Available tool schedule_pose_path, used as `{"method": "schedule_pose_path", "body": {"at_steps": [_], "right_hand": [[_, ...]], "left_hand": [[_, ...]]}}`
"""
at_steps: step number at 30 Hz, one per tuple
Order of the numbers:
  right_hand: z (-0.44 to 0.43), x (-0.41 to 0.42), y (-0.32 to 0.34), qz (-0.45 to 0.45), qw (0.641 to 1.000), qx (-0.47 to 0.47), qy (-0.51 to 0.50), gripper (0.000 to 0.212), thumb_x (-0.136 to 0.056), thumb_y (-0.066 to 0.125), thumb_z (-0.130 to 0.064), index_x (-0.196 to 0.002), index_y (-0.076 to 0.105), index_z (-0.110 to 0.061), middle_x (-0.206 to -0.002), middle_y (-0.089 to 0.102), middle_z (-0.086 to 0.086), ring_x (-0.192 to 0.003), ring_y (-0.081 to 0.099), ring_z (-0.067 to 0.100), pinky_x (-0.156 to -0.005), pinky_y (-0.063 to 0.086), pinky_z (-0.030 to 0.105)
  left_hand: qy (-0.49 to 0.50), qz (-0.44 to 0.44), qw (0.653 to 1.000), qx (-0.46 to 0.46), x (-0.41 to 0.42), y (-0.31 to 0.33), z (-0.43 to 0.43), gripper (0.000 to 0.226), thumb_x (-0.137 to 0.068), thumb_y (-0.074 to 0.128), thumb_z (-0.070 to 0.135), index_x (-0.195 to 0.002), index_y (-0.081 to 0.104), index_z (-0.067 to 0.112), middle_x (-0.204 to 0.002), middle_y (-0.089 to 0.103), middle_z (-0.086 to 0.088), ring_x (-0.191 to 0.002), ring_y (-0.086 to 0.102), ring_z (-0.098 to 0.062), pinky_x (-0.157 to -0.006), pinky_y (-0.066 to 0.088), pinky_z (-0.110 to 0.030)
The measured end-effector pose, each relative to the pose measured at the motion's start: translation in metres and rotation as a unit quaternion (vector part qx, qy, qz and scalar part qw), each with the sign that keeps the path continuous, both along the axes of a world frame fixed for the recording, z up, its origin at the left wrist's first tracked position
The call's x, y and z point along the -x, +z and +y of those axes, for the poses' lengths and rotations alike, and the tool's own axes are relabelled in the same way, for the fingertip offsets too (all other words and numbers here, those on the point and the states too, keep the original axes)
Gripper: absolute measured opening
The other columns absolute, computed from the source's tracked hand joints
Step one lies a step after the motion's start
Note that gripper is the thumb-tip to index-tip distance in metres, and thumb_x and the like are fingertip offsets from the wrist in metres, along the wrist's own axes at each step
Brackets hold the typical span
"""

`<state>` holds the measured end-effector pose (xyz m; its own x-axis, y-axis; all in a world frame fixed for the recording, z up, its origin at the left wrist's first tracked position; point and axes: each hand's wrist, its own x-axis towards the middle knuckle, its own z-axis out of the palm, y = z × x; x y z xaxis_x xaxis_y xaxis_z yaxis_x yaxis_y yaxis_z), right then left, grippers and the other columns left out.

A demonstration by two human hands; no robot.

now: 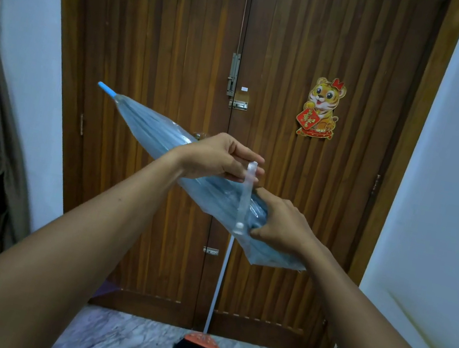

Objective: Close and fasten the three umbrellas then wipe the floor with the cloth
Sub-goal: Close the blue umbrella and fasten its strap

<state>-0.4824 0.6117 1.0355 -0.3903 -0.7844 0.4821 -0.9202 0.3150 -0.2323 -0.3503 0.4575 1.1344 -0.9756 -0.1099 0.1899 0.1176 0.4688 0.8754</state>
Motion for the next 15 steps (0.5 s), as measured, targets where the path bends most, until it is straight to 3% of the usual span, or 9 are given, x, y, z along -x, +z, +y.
{"method": "schedule_pose_path", "body": {"at_steps": [3,5,8,11,15], "right_hand": [[0.004,-0.005,0.003,0.008,1.000,0.001,0.003,0.079,-0.075,0.079,-0.027,-0.141,0.037,-0.034,-0.116,0.062,-0.005,-0.096,0.062,0.014,-0.078,0.057,0.033],[0.007,-0.008,0.004,0.013,1.000,0.007,0.004,0.086,-0.074,0.081,-0.028,-0.145,0.032,-0.032,-0.105,0.063,-0.005,-0.085,0.063,0.011,-0.073,0.057,0.033],[0.008,-0.012,0.005,0.052,0.998,0.012,0.011,0.076,-0.072,0.081,-0.031,-0.134,0.037,-0.030,-0.095,0.065,-0.007,-0.078,0.063,0.010,-0.071,0.057,0.035],[0.008,-0.014,0.006,0.105,0.994,0.029,0.023,0.077,-0.072,0.082,-0.032,-0.128,0.029,-0.030,-0.090,0.067,-0.002,-0.067,0.065,0.015,-0.062,0.059,0.039],[0.012,-0.016,0.009,0.185,0.981,0.042,0.044,0.089,-0.080,0.075,-0.041,-0.149,0.018,-0.037,-0.096,0.067,-0.004,-0.073,0.065,0.014,-0.063,0.057,0.033]], "left_hand": [[0.032,0.009,0.998,0.045,0.002,0.005,0.001,0.026,-0.095,0.065,0.012,-0.118,0.070,0.001,-0.107,0.077,-0.014,-0.100,0.075,-0.023,-0.088,0.061,-0.032],[0.089,0.028,0.991,0.094,0.005,0.009,0.003,0.029,-0.099,0.062,0.023,-0.104,0.074,-0.003,-0.092,0.078,-0.014,-0.079,0.075,-0.018,-0.071,0.060,-0.027],[0.151,0.032,0.965,0.211,0.012,0.013,0.003,0.027,-0.096,0.066,0.031,-0.089,0.078,0.008,-0.069,0.073,-0.003,-0.056,0.063,-0.009,-0.052,0.050,-0.018],[0.165,0.000,0.947,0.275,0.016,0.015,-0.004,0.023,-0.089,0.073,0.040,-0.075,0.078,0.023,-0.062,0.069,0.007,-0.052,0.057,0.000,-0.050,0.044,-0.016],[0.138,-0.037,0.962,0.231,0.017,0.011,-0.013,0.024,-0.087,0.072,0.043,-0.076,0.079,0.023,-0.070,0.073,0.002,-0.066,0.063,-0.009,-0.062,0.052,-0.023]]}}
